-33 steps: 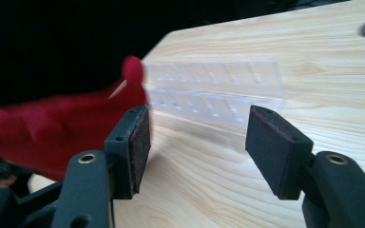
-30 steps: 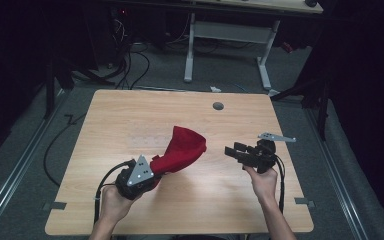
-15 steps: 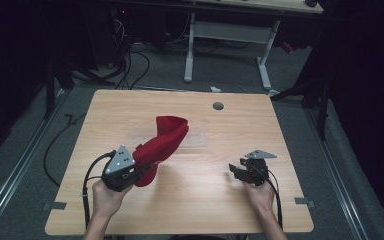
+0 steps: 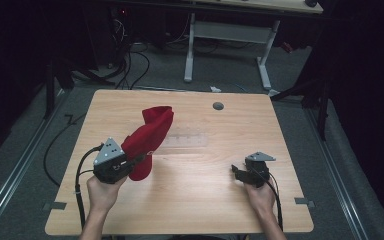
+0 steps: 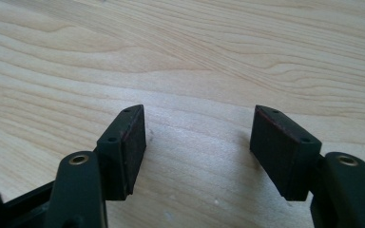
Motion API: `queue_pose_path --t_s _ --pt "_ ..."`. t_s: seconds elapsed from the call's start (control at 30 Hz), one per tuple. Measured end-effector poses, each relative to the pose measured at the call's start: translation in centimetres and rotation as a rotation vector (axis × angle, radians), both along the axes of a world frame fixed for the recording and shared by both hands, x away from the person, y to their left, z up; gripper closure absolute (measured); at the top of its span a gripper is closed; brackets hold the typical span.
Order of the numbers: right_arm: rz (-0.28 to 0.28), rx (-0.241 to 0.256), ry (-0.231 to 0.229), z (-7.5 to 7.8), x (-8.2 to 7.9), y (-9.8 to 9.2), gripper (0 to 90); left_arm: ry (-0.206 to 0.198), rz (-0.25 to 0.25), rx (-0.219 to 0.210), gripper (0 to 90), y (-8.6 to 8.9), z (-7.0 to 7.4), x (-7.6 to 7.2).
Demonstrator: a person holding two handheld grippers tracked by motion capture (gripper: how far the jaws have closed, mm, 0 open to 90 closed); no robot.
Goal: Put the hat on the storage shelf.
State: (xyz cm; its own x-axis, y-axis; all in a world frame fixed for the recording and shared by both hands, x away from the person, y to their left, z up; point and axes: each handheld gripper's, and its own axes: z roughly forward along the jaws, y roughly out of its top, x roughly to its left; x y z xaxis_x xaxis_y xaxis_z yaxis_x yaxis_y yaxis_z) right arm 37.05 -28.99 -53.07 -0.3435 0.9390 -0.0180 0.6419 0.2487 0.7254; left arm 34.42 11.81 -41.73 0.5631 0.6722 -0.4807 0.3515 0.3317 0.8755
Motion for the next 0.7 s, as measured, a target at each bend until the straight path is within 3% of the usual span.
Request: queue_pose_path --t_s 0.07,0.23,0.5,0.7 --pt "-0.002 0.000 0.000 0.0 0.0 0.0 36.6 0.008 0.009 -0.030 83.2 0.4 0.4 0.2" --pt "-0.005 -0.001 0.000 0.0 -0.1 0.0 36.4 -0.010 0.025 -0.032 83.2 1.1 1.2 0.6" --pt "-0.005 -0.001 0.000 0.0 -0.1 0.1 36.0 -0.033 0.068 -0.083 83.2 2.6 2.5 1.7" --pt "-0.003 -0.001 0.000 0.0 -0.1 0.1 35.7 -0.058 0.088 -0.093 83.2 2.9 3.1 2.7"
